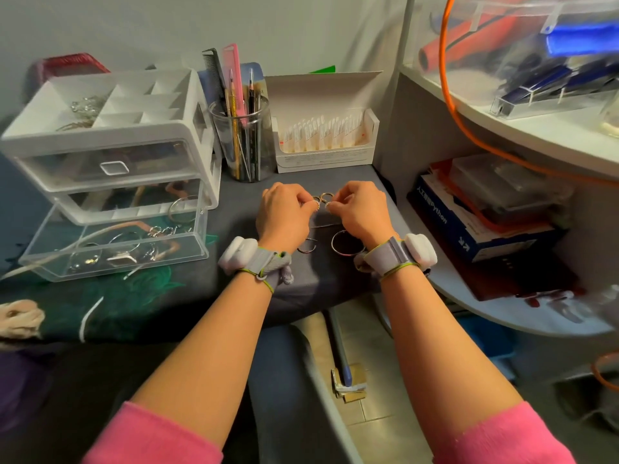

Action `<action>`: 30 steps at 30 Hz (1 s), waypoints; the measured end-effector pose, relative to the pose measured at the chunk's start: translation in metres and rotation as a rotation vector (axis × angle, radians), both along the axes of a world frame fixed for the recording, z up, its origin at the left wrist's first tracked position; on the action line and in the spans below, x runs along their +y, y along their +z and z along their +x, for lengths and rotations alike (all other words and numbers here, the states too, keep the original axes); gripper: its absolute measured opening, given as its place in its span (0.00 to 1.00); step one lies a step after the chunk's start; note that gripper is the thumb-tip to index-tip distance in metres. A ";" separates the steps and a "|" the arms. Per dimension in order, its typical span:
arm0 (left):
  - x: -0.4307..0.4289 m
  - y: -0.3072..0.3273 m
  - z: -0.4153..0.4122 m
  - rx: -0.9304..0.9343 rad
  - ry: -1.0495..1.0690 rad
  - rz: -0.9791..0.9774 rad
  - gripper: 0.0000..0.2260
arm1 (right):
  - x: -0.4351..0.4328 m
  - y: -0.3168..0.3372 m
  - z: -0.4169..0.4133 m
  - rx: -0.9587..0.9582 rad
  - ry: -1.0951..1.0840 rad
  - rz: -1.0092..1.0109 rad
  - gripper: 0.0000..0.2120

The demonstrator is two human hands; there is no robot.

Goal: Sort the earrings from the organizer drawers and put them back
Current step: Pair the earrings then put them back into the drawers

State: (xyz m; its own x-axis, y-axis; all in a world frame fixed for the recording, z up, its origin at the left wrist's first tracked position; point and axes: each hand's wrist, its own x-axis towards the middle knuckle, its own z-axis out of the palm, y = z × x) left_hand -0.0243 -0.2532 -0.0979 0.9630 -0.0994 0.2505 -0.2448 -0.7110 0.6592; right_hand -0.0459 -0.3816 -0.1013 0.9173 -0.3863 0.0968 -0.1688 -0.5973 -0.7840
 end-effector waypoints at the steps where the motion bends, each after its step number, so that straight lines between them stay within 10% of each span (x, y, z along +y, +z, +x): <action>1: 0.003 0.002 -0.001 0.003 0.006 -0.037 0.04 | 0.002 0.001 -0.001 -0.024 -0.006 0.041 0.02; 30: 0.127 0.063 -0.032 -0.052 0.199 -0.235 0.05 | 0.126 0.053 -0.001 -0.247 0.163 0.189 0.05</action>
